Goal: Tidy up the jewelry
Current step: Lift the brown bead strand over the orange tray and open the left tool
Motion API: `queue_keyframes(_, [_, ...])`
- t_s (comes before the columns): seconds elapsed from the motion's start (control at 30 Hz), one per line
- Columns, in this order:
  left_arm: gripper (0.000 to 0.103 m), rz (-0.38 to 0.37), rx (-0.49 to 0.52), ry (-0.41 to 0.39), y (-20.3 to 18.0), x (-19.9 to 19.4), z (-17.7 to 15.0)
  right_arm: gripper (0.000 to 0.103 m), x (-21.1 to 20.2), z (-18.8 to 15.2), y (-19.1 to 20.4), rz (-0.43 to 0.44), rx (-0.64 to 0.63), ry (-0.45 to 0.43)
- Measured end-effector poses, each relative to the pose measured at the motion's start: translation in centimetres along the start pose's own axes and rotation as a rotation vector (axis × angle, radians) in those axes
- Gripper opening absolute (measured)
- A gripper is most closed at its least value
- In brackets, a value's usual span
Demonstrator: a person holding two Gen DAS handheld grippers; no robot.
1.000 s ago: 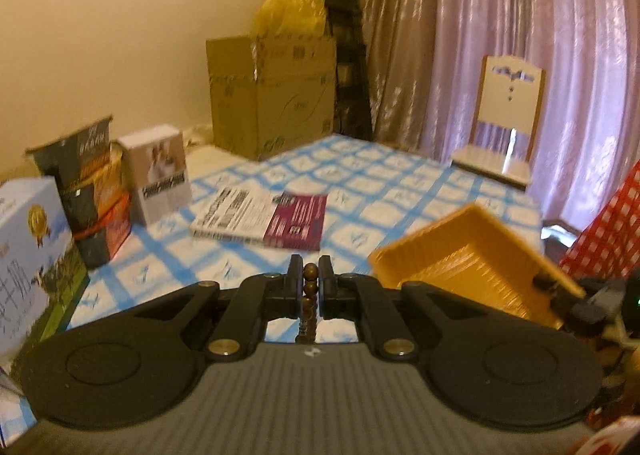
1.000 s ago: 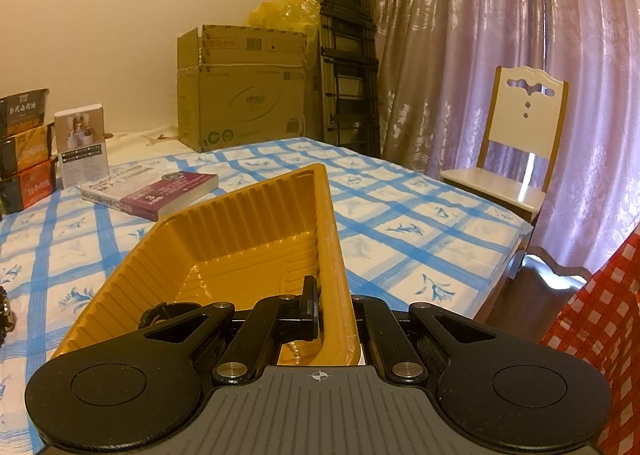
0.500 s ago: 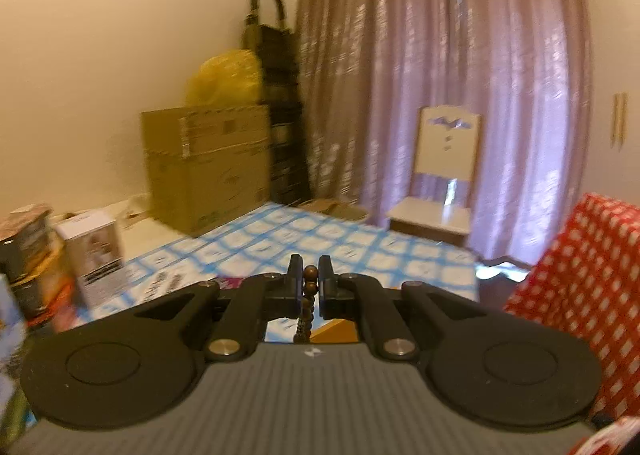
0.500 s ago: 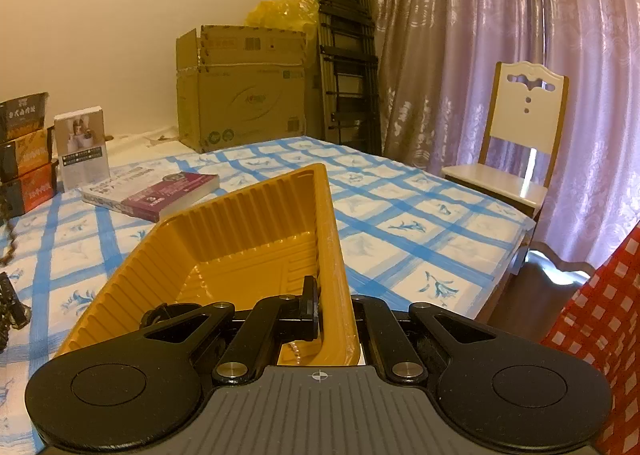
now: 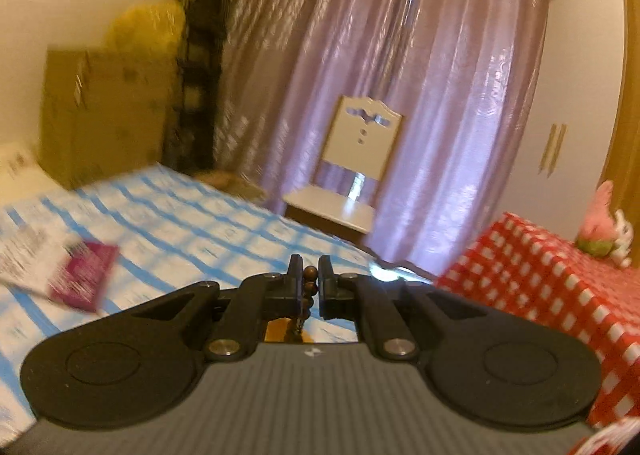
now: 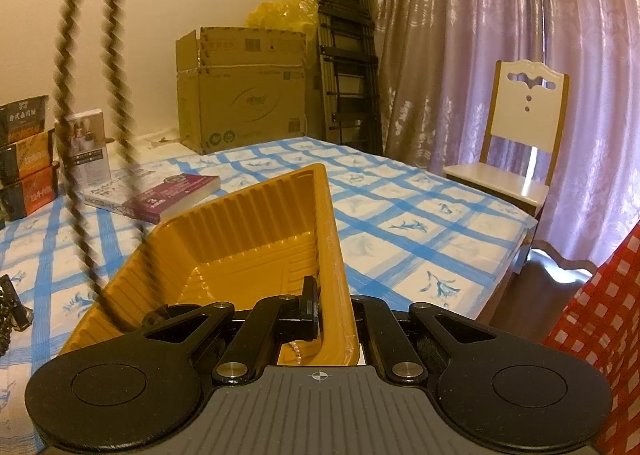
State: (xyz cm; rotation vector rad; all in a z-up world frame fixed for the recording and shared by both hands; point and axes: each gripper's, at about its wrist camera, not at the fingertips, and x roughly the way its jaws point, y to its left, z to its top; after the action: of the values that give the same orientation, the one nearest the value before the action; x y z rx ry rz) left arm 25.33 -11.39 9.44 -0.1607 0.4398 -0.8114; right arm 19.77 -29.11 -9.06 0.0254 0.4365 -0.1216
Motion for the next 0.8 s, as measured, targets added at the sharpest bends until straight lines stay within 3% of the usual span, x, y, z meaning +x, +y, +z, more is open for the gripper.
queue_keyframes(0.2, [0.006,-0.044,-0.079,0.108,0.8,4.4,-3.5,0.003,-0.1,-0.1,-0.1,0.001,0.003,0.003])
queue_keyframes(0.43, [0.006,0.003,-0.154,0.235,3.2,7.4,-7.9,0.003,-0.2,-0.2,0.0,0.002,0.005,0.004])
queue_keyframes(0.6, [0.006,0.009,-0.171,0.283,3.9,8.4,-9.7,0.003,-0.1,-0.2,-0.2,0.0,0.006,0.008])
queue_keyframes(0.67, [0.011,0.023,-0.179,0.288,4.0,8.5,-10.0,0.003,-0.1,-0.2,-0.2,-0.001,0.005,0.008])
queue_keyframes(0.73, [0.025,0.036,-0.181,0.289,4.1,8.4,-10.0,0.003,-0.2,-0.2,-0.2,-0.001,0.007,0.009])
queue_keyframes(0.8, [0.03,0.051,-0.191,0.277,4.3,8.1,-10.0,0.003,-0.2,-0.2,-0.2,-0.001,0.006,0.008])
